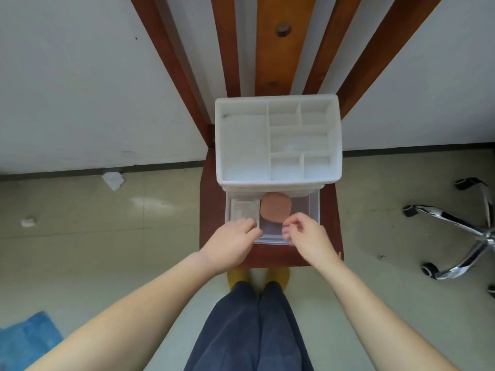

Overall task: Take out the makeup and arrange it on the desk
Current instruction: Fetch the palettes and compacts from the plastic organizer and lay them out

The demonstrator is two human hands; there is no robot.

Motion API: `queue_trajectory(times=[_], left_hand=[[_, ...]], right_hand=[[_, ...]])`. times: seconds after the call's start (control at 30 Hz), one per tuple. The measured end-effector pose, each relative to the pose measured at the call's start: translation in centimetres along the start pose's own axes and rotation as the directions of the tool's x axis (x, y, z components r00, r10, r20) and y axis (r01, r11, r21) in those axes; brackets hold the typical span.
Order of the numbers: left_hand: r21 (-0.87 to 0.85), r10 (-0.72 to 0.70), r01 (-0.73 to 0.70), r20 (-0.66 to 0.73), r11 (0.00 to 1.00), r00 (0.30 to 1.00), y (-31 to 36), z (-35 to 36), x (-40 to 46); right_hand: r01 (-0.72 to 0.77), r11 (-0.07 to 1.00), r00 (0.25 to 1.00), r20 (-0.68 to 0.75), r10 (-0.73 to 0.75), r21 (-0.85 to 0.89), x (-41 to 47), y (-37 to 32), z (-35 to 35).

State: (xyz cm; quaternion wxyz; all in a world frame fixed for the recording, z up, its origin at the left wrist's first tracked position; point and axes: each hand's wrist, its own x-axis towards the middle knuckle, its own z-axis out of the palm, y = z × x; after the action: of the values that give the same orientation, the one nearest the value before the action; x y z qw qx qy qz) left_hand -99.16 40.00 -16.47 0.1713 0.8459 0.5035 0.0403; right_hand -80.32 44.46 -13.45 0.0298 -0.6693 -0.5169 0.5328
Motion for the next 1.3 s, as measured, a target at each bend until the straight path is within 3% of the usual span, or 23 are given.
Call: queue_trajectory(times=[0.07,0.13,0.23,0.33,0.4,0.47,0.57,0.63,0.7,0.77,0.87,0.93,1.07,1.3], left_hand=[[0.0,-0.218,0.223,0.202,0.975,0.955,0.3,1.1,1.8],[0.151,-0.389,0.36,0.262,0.92,0.883,-0.3,1.9,4.0],[0.383,-0.429,0.305,0.299,0.872,0.852,-1.6,2.9,5.5],[0.451,-0.377,0.216,0.305,0.866,0.875,-2.4,3.7,5.4],[0.425,-0.353,0.201,0.317,0.883,0.881,-2.4,3.8,5.4],[0.335,-0.37,0.257,0.339,0.906,0.865,-2.0,3.3,5.3],[0.126,-0.418,0.4,0.345,0.908,0.84,-1.1,0.7,5.2],[-0.042,-0.395,0.436,0.353,0.899,0.848,-0.2,-1.6,4.4],[-0.172,-0.315,0.432,0.46,0.885,0.83,0.9,-3.6,3.0],[-0.238,-0.246,0.468,0.607,0.851,0.756,2.0,-4.3,1.1],[-0.23,-0.188,0.557,0.783,0.798,0.592,3.2,-3.1,-1.2],[-0.202,-0.21,0.624,0.827,0.755,0.521,3.2,-1.9,-1.6],[-0.163,-0.261,0.66,0.828,0.733,0.495,2.6,-1.0,-0.2],[-0.148,-0.221,0.65,0.866,0.745,0.449,1.9,-0.7,1.5]], right_hand=[[0.198,0.91,0.978,0.005,-0.21,-0.363,2.2,-0.2,0.2],[0.29,0.735,0.949,0.087,-0.302,-0.612,4.6,0.4,1.5],[0.345,0.539,0.916,0.151,-0.371,-0.768,6.9,1.5,3.0],[0.354,0.42,0.876,0.139,-0.463,-0.836,8.0,2.1,3.1],[0.384,0.45,0.883,0.179,-0.433,-0.807,7.9,2.0,2.6],[0.383,0.587,0.91,0.181,-0.374,-0.713,7.0,1.7,1.8],[0.343,0.818,0.934,0.077,-0.349,-0.461,3.7,0.9,0.0],[0.337,0.9,0.939,0.024,-0.344,-0.276,0.9,1.0,-0.9],[0.317,0.934,0.948,0.083,-0.308,-0.163,-1.9,1.4,-1.6],[0.26,0.959,0.948,0.215,-0.232,-0.11,-4.0,2.5,-1.5],[0.134,0.969,0.918,0.396,-0.041,-0.209,-4.9,4.7,-0.9],[0.066,0.953,0.895,0.44,0.075,-0.297,-4.3,5.4,-0.6],[0.032,0.912,0.934,0.337,0.118,-0.409,-1.9,5.1,-1.3],[0.109,0.822,0.93,0.35,0.114,-0.558,-0.6,4.2,-1.4]])
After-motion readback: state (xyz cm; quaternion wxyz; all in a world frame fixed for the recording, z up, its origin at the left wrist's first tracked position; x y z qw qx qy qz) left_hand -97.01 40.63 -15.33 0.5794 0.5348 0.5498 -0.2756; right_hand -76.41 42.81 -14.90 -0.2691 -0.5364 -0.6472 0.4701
